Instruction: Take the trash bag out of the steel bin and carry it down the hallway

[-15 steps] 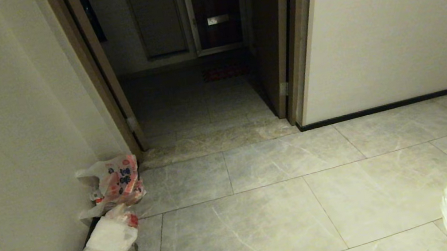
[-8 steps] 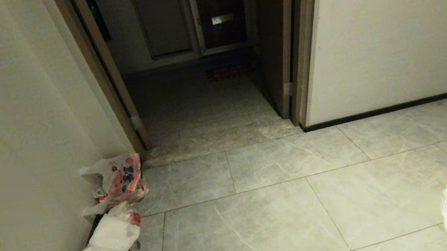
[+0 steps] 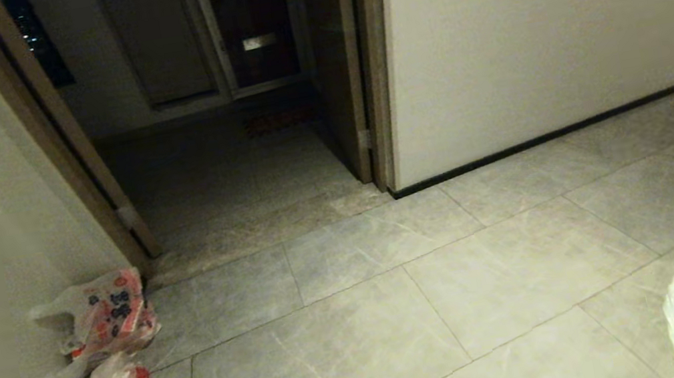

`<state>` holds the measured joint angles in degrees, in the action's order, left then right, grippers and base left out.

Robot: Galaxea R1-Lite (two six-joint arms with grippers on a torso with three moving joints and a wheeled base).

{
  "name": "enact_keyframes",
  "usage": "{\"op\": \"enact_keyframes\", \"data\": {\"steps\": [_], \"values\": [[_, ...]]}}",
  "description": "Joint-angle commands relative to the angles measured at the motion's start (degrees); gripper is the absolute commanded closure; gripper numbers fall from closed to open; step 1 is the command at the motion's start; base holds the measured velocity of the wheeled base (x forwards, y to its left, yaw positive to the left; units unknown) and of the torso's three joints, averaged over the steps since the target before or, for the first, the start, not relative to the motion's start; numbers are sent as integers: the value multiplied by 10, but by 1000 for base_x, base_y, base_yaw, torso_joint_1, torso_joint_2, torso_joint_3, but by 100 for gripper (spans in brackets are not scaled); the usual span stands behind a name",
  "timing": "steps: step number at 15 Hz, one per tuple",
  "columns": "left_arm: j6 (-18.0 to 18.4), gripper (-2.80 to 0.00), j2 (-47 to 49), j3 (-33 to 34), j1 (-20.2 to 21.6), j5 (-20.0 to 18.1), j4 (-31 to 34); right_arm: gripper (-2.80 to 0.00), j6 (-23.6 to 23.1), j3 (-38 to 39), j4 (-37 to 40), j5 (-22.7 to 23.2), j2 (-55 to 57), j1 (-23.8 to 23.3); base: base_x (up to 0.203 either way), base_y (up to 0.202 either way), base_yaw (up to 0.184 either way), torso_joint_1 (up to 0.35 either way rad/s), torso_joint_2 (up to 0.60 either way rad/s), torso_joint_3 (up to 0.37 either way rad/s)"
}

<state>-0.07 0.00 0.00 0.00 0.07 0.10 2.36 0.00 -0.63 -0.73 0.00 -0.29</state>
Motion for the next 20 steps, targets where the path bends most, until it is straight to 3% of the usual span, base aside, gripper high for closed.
{"op": "enact_keyframes", "data": {"steps": [1, 5, 10, 20], "values": [[0, 0, 0, 1, 0, 1, 0, 0, 0, 0, -1, 0, 0, -1, -2, 12, -169, 1, 5, 2], [0, 0, 0, 1, 0, 0, 0, 0, 0, 0, -1, 0, 0, -1, -2, 13, -128, 1, 5, 2], [0, 0, 0, 1, 0, 0, 0, 0, 1, -1, 0, -1, 1, -1, 0, 0, 0, 0, 0, 0], [-1, 0, 0, 0, 0, 0, 0, 0, 2, 0, -1, -1, 1, -1, 2, -17, 158, 2, 2, 2]]}}
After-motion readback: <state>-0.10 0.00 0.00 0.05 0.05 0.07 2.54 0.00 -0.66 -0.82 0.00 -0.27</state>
